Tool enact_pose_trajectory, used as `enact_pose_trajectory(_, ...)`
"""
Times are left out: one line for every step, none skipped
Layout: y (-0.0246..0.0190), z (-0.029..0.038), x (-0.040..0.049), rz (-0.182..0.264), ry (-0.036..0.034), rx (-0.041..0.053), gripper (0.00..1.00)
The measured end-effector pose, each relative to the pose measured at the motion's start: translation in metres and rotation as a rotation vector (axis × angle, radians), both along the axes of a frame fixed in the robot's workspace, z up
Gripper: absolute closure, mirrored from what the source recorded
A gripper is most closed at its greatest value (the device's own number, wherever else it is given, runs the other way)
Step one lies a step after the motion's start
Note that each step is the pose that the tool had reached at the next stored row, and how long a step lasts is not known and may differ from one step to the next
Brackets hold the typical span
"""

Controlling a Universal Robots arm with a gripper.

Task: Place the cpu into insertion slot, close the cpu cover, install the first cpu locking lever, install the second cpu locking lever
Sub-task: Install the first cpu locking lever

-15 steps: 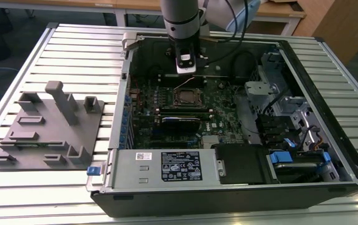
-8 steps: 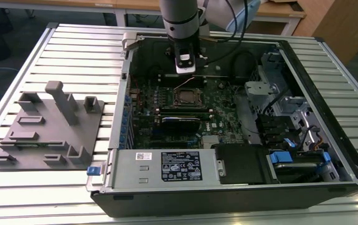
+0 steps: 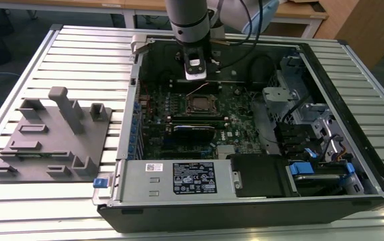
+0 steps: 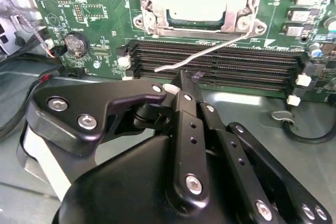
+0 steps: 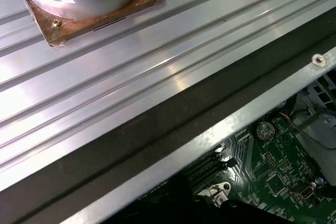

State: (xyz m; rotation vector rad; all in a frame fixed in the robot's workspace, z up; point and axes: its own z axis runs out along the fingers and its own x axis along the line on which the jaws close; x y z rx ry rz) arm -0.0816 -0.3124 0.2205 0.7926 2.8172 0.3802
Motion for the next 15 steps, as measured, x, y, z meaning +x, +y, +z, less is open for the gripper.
enact_pose_trajectory(-0.0008, 0.0, -0.0014, 0.0, -0.0014, 0.0, 0.9)
enact_pose_trajectory(-0.0015, 0.0, -0.003, 0.0, -0.0031, 0.0001, 0.9)
enact_pose_trajectory(-0.0021, 0.0, -0.0047, 0.0, -0.0049, 0.0001, 0.9)
enact_pose_trajectory(-0.0026, 0.0, -0.0062, 0.0, -0.0065, 0.0001, 0.9)
enact_pose_trajectory(-0.0032, 0.0, -0.0075, 0.0, -0.0079, 0.0001, 0.9)
enact_pose_trajectory(-0.0037, 0.0, -0.0083, 0.0, -0.0089, 0.0001, 0.9)
enact_pose_trajectory(-0.0042, 0.0, -0.0086, 0.0, -0.0095, 0.0001, 0.9)
enact_pose_trajectory(-0.0047, 0.0, -0.0086, 0.0, -0.0098, 0.0002, 0.9)
enact_pose_trajectory(-0.0053, 0.0, -0.0086, 0.0, -0.0099, 0.0002, 0.9)
enact_pose_trajectory(-0.006, 0.0, -0.0086, 0.0, -0.0099, 0.0002, 0.9)
enact_pose_trajectory(-0.0068, 0.0, -0.0086, -0.001, -0.0099, 0.0002, 0.9)
enact_pose_trajectory(-0.0077, 0.0, -0.0086, -0.001, -0.0099, 0.0001, 0.9)
enact_pose_trajectory(-0.0084, 0.0, -0.0086, -0.002, -0.0098, 0.0001, 0.9)
enact_pose_trajectory(-0.009, 0.0, -0.0086, -0.002, -0.0098, 0.0001, 0.9)
enact_pose_trajectory(-0.0095, 0.0, -0.0086, -0.003, -0.0098, 0.0001, 0.9)
